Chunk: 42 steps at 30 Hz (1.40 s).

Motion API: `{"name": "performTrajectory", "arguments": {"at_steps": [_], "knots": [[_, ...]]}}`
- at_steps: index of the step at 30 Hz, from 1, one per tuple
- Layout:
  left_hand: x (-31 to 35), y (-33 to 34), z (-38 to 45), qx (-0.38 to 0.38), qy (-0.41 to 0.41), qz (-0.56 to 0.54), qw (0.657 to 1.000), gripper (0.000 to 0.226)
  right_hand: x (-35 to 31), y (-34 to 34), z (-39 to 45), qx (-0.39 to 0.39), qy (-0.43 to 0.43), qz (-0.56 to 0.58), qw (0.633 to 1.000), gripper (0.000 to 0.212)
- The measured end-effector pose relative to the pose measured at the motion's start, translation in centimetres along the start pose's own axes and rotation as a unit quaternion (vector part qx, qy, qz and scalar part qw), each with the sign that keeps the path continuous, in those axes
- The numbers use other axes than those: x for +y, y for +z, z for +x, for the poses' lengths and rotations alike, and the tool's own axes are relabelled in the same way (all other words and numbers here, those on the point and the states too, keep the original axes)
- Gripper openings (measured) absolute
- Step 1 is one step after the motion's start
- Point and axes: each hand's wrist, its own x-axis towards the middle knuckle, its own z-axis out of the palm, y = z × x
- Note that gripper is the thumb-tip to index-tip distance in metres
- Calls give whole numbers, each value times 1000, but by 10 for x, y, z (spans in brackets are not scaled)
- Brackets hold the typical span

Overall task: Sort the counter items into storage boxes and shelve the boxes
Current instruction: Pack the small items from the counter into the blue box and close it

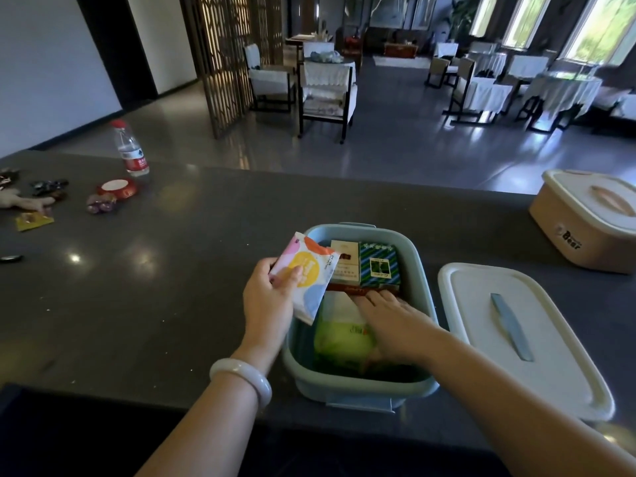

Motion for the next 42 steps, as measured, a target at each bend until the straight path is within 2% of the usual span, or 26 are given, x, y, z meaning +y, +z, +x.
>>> {"name": "performTrajectory", "arguments": {"at_steps": [7, 14, 24, 26, 29, 31, 34, 36, 39, 42], "knots": [[-2, 1, 2, -3, 4, 4, 1000, 20, 1, 1, 9, -18, 35, 53, 998, 113], [-3, 1, 2, 4, 4, 13, 1000, 19, -2, 3, 5, 38, 41, 27, 998, 101], [3, -1, 7, -20, 13, 31, 999, 17, -1, -18, -11, 30, 19, 33, 999, 113], [10, -3, 8, -45, 20, 38, 998, 16, 3, -27, -15, 46, 24, 57, 997, 113], [24, -6, 9, -126, 15, 34, 991, 18, 9, -44, -17, 132, 36, 135, 981, 113], [35, -3, 8, -216, -17, 27, 976, 26, 11, -51, -15, 174, -8, 163, 971, 116], [43, 8, 6, -329, -62, 22, 942, 37, 7, -49, -15, 150, -83, 123, 978, 113], [43, 15, 3, -353, -78, 25, 932, 36, 4, -42, -15, 146, -100, 106, 978, 102], [38, 18, 3, -357, -72, 47, 930, 38, 2, -33, -17, 132, -81, 120, 981, 92], [36, 14, 2, -354, -71, 33, 932, 27, 1, -26, -18, 125, -68, 136, 981, 88]]}}
